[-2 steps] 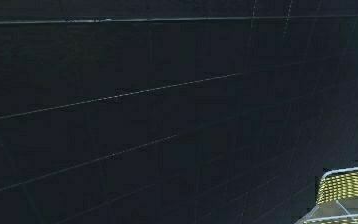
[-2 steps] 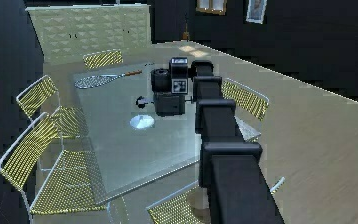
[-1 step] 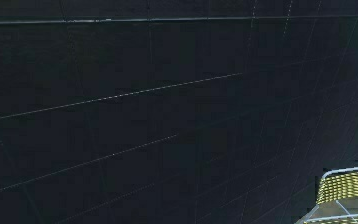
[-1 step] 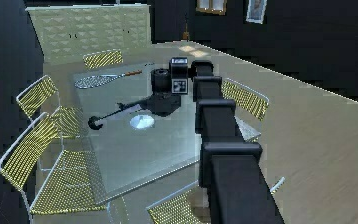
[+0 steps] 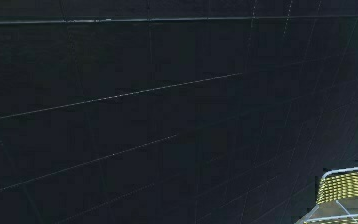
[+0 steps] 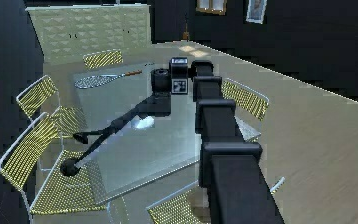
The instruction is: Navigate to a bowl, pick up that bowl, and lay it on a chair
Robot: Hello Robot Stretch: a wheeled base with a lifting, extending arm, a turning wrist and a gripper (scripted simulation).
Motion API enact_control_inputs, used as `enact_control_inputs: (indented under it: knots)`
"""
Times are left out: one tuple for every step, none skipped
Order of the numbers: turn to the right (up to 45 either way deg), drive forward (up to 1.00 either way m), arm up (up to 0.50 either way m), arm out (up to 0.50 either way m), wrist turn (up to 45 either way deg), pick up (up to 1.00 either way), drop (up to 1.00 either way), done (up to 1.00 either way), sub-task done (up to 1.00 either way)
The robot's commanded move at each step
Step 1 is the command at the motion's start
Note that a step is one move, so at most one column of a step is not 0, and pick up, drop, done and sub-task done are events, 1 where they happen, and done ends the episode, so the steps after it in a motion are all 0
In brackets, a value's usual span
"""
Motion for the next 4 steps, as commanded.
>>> enact_control_inputs:
  knots:
    - [0.0,0.0,0.0,0.0,-27.0,0.0,0.0,0.0,0.0]
    - [0.0,0.0,0.0,-0.28,0.0,0.0,0.0,0.0,0.0]
    - [12.0,0.0,0.0,0.0,0.0,0.0,0.0,0.0,0.0]
    - [3.0,0.0,0.0,0.0,0.0,0.0,0.0,0.0,0.0]
